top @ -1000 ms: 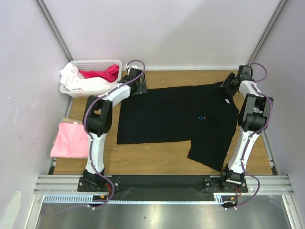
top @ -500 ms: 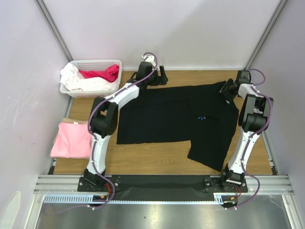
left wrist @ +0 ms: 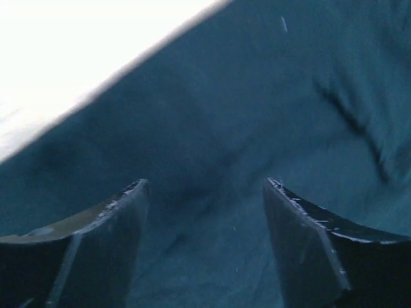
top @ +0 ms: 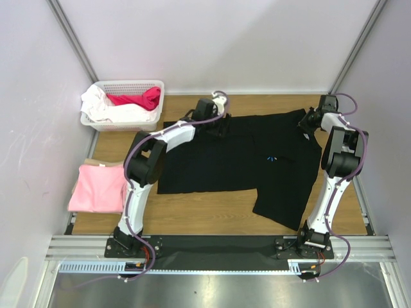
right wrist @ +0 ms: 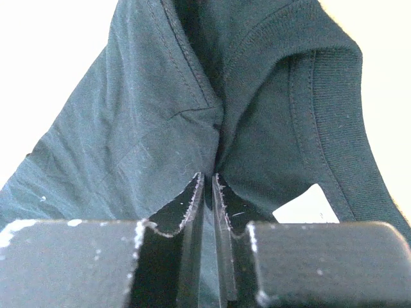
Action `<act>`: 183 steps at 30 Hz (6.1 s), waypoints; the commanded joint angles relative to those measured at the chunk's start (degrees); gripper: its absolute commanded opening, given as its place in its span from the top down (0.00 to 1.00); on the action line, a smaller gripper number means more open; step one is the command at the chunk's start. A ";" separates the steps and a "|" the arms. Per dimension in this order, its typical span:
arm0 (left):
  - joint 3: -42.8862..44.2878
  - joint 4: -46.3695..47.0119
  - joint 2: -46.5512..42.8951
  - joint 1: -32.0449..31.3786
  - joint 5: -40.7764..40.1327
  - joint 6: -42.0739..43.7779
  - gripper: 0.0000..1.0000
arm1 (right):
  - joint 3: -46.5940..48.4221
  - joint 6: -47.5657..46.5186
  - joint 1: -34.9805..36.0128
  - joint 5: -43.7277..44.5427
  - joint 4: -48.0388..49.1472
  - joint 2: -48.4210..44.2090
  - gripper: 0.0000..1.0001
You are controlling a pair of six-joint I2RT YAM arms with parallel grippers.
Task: Fold and stack the t-shirts
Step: Fold the tshirt
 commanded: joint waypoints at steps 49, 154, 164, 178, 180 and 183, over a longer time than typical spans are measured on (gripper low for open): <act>10.66 -13.00 7.35 -2.43 1.76 5.53 0.39 | 0.68 -1.13 -1.79 -5.60 -6.31 -6.12 0.63; 0.46 2.82 5.50 -15.18 -1.84 -53.89 0.34 | -32.45 0.28 -2.14 -3.93 -8.95 -36.52 1.00; -0.33 7.21 6.56 -15.26 -0.08 -54.85 0.37 | -32.72 0.28 -2.15 -4.20 -8.43 -36.08 1.00; 0.29 11.52 8.49 -15.18 1.32 -57.05 0.48 | -32.89 0.45 -2.41 -4.38 -8.16 -35.47 1.00; 0.29 12.05 8.49 -15.18 1.58 -56.88 0.55 | -32.89 0.45 -2.41 -4.38 -8.07 -35.38 1.00; 0.72 11.96 8.58 -15.18 1.59 -56.44 0.69 | -32.98 0.54 -2.50 -4.20 -7.99 -35.29 1.00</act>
